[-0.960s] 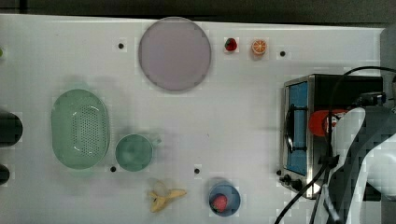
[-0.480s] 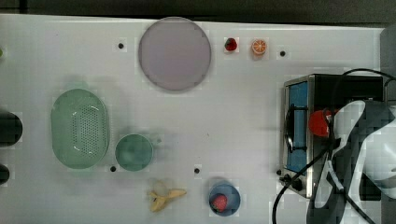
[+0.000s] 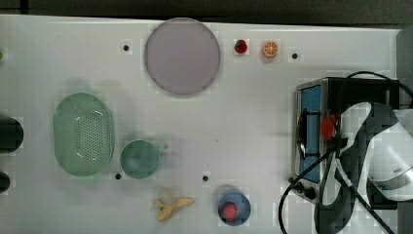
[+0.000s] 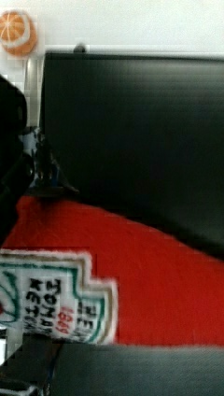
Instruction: Pick Ketchup from oven and place it on table.
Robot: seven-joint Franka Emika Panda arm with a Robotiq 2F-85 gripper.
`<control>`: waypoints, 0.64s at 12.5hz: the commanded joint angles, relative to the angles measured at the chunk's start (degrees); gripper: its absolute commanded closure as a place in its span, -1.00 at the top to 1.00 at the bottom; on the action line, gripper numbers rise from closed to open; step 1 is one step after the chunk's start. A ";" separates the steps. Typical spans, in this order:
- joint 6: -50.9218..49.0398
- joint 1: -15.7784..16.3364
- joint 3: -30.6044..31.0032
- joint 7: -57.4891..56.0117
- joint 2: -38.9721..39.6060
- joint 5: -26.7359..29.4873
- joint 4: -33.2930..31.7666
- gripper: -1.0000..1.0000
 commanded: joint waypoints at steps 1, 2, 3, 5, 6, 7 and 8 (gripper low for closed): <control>0.62 -1.09 -0.22 -0.88 0.15 -0.15 1.80 0.29; 0.61 -1.11 -0.29 -0.88 0.07 -0.15 1.80 0.29; 0.59 -1.14 -0.31 -0.88 0.03 -0.16 1.87 0.29; 0.10 -0.75 -0.22 -1.08 -0.75 -0.69 3.37 0.29; -0.85 -0.31 -0.14 -1.67 -1.68 -1.75 4.74 0.29; -2.97 0.25 -0.02 -2.67 -2.86 -3.55 6.37 0.29; -5.70 0.99 0.18 -4.08 -4.10 -5.77 8.10 0.29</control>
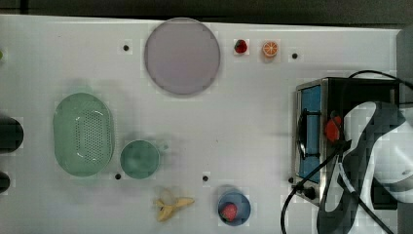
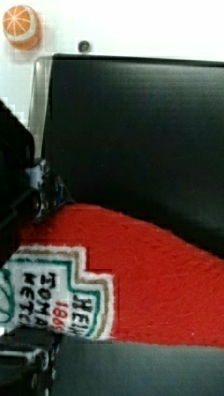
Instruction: Pick Ketchup from oven and place it on table.
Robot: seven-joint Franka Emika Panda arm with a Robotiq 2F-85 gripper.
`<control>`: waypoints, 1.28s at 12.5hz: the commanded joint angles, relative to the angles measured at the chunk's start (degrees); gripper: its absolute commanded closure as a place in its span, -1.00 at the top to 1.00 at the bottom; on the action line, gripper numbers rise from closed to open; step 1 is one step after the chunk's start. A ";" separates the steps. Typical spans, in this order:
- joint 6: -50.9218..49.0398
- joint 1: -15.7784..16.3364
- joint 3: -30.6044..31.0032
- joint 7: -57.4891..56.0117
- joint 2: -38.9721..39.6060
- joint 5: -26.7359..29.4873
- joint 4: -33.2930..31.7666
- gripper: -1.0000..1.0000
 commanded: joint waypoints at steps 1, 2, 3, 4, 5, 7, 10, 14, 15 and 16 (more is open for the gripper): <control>-5.90 2.29 0.03 -4.71 -4.13 -3.70 6.81 0.29; -8.92 3.21 0.69 -7.46 -5.40 -4.57 8.29 0.29; -11.00 4.10 1.64 -10.45 -6.67 -4.61 9.49 0.29; -12.43 5.01 2.85 -13.47 -7.89 -4.61 10.23 0.29; -13.42 5.89 4.31 -16.49 -9.07 -4.61 10.48 0.29; -15.00 7.48 8.09 -22.60 -10.77 -4.61 10.45 0.29; -15.90 9.35 14.50 -28.30 -10.99 -4.62 10.07 0.29; -15.70 11.23 20.74 -25.04 -11.11 -5.39 5.42 0.29; -15.64 11.74 21.57 -22.65 -11.33 -6.43 3.24 0.29; -15.31 12.19 22.33 -20.16 -11.57 -7.61 0.80 0.29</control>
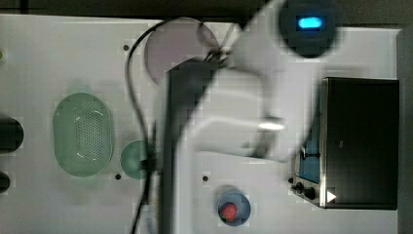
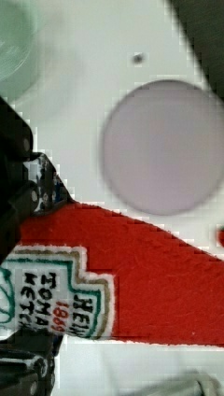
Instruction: Pick Ketchup from oven and place it on table.
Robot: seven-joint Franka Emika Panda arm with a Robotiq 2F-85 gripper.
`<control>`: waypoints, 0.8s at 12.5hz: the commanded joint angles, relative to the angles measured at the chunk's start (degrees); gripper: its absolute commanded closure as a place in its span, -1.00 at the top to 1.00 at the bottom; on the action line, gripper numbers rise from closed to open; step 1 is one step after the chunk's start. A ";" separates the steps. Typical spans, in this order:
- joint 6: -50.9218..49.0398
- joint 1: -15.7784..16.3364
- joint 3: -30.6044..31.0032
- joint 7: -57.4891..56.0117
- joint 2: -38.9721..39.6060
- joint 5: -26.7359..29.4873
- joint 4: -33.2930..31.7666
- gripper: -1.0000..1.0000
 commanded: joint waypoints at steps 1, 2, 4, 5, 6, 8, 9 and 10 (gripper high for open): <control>0.99 1.12 0.37 6.64 0.16 -2.83 -6.16 0.29; 3.57 1.54 0.98 8.47 0.16 -3.17 -8.54 0.29; 9.76 2.18 1.97 9.86 0.23 -3.18 -13.65 0.29; 12.87 2.29 2.33 9.86 0.43 -3.18 -16.28 0.29; 15.72 2.31 2.42 9.86 0.90 -3.17 -18.67 0.29; 20.14 2.14 2.02 9.86 2.64 -3.17 -22.83 0.29; 22.01 2.00 1.68 9.86 3.58 -3.18 -24.96 0.29; 24.84 1.96 1.40 9.86 4.41 -3.17 -27.23 0.29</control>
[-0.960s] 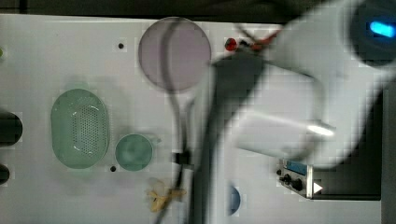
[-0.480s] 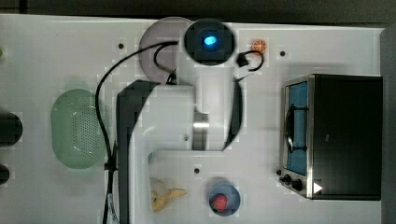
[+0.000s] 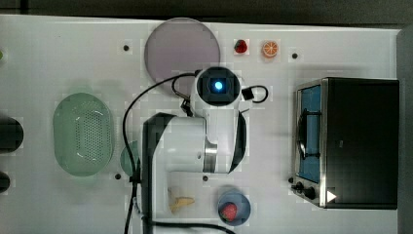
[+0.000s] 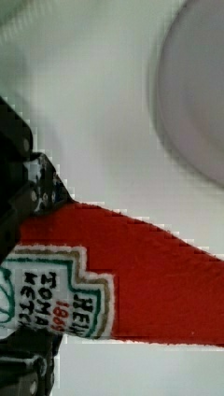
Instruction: Pick Ketchup from oven and place it on table.
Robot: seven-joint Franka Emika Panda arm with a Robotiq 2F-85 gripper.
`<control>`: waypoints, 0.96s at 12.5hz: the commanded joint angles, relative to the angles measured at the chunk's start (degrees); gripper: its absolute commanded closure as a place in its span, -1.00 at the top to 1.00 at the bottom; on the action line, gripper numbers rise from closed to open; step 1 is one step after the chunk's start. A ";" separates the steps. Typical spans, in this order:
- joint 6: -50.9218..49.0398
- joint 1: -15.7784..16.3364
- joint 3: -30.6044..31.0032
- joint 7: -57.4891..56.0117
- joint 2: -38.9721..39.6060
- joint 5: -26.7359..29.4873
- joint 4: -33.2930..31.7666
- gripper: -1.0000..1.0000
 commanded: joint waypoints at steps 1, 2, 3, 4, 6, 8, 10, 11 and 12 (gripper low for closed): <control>7.93 -1.98 -0.24 2.25 2.71 -0.40 -4.70 0.29; 12.25 -1.98 -0.25 2.25 3.45 -0.40 -6.89 0.29; 16.21 -2.00 -0.31 2.24 4.32 -0.40 -8.65 0.29; 19.10 -2.01 -0.45 2.25 5.22 -0.38 -9.86 0.29; 23.09 -2.04 -0.96 2.26 7.09 -0.36 -11.00 0.35; 25.26 -2.03 -1.00 2.27 8.43 -0.35 -11.28 0.76; 25.07 -2.07 -1.19 3.06 7.30 -0.30 -10.65 1.00; 24.34 -2.06 -1.53 4.84 5.46 -0.29 -9.94 1.00; 22.29 -2.07 -2.00 7.87 2.97 -0.29 -8.84 1.00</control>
